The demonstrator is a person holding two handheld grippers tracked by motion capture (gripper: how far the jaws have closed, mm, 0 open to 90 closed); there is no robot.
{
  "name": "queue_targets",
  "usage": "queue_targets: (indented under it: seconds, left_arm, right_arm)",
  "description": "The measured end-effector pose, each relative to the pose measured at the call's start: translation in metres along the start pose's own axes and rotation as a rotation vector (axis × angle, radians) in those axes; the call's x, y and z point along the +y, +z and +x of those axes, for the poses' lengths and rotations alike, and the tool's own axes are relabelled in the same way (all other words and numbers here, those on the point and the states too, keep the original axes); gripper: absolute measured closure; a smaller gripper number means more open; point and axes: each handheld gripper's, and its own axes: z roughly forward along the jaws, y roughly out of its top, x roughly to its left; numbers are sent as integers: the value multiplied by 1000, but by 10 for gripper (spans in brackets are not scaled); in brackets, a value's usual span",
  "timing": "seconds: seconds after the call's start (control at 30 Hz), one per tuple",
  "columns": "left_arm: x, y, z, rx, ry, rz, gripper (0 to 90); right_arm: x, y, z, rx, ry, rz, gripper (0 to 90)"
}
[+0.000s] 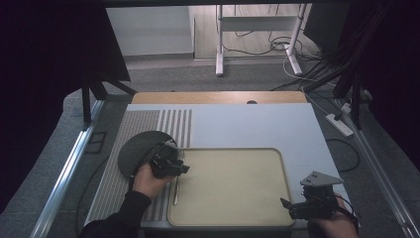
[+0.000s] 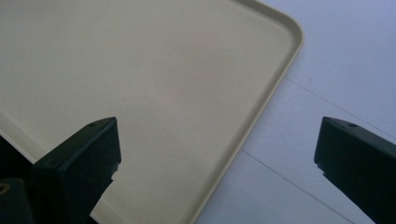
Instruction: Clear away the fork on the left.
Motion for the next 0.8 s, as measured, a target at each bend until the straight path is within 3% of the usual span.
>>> queue_targets:
  seconds: [0.33,0.6,0.8]
  left_arm:
    - [-10,-15,15,-21,-30,-104,216]
    - [-17,-22,21,-55,-77,-129,93]
    - [-22,-27,23,-54,-53,-142,14]
  right_arm:
    - [0,1,0,0,0,4,9]
    - [0,1,0,0,-2,6,9]
    - [0,1,0,0,-3,7,9]
